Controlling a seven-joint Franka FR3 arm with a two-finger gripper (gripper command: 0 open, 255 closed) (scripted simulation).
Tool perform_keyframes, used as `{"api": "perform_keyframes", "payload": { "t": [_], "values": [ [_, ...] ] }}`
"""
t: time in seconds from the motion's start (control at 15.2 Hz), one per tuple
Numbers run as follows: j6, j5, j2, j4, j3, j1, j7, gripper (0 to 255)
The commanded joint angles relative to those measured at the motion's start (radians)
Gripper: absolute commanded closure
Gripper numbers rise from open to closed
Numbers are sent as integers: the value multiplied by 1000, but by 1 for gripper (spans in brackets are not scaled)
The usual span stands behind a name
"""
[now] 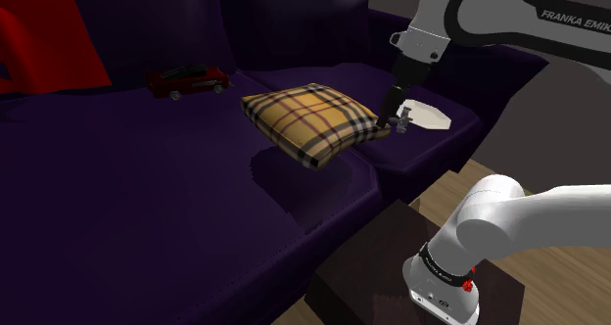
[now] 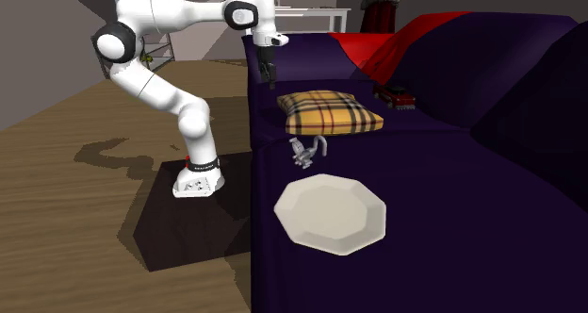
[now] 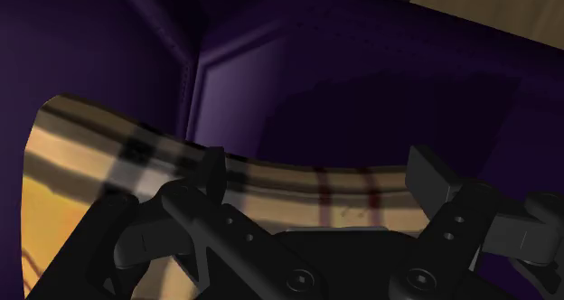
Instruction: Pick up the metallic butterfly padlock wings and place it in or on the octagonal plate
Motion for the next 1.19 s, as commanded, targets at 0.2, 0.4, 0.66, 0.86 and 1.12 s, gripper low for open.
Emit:
{"api": "perform_keyframes", "payload": {
  "t": [0.2, 0.4, 0.66, 0.86, 1.12],
  "values": [
    [22, -50, 12, -20, -71, -16, -99, 0],
    [49, -100, 38, -27, -143, -32, -196, 0],
    [91, -160, 97, -17, -240, -49, -326, 0],
    [126, -196, 157, 5, -311, -57, -423, 0],
    [175, -228, 256, 55, -406, -58, -553, 0]
  ]
}}
